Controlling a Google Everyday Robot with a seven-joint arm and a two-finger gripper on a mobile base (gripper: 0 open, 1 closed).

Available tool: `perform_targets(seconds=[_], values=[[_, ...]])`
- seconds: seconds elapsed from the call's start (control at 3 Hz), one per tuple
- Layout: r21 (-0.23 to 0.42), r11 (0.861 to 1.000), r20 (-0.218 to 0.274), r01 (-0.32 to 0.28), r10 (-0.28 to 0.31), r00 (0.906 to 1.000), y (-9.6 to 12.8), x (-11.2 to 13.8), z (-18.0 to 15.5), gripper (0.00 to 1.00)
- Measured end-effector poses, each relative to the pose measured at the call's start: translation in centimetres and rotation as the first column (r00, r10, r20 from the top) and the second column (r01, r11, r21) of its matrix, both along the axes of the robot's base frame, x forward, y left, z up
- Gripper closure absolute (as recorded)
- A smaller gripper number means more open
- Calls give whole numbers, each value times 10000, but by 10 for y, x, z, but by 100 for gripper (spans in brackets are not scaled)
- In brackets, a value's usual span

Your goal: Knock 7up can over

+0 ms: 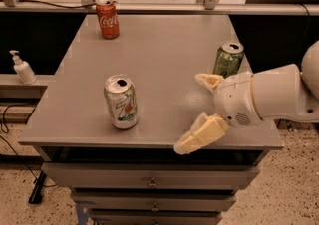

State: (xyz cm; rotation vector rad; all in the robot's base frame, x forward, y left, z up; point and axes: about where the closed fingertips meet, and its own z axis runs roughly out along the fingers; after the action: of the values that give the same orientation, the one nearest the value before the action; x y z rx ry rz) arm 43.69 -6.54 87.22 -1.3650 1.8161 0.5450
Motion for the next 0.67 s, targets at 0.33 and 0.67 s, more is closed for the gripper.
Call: perform_targets(seconds=[0.33, 0.67], values=[[1406, 9897, 281, -280, 243, 9993, 37, 17, -2, 0], [2537, 9670, 252, -253, 195, 9995, 69, 34, -4, 0]])
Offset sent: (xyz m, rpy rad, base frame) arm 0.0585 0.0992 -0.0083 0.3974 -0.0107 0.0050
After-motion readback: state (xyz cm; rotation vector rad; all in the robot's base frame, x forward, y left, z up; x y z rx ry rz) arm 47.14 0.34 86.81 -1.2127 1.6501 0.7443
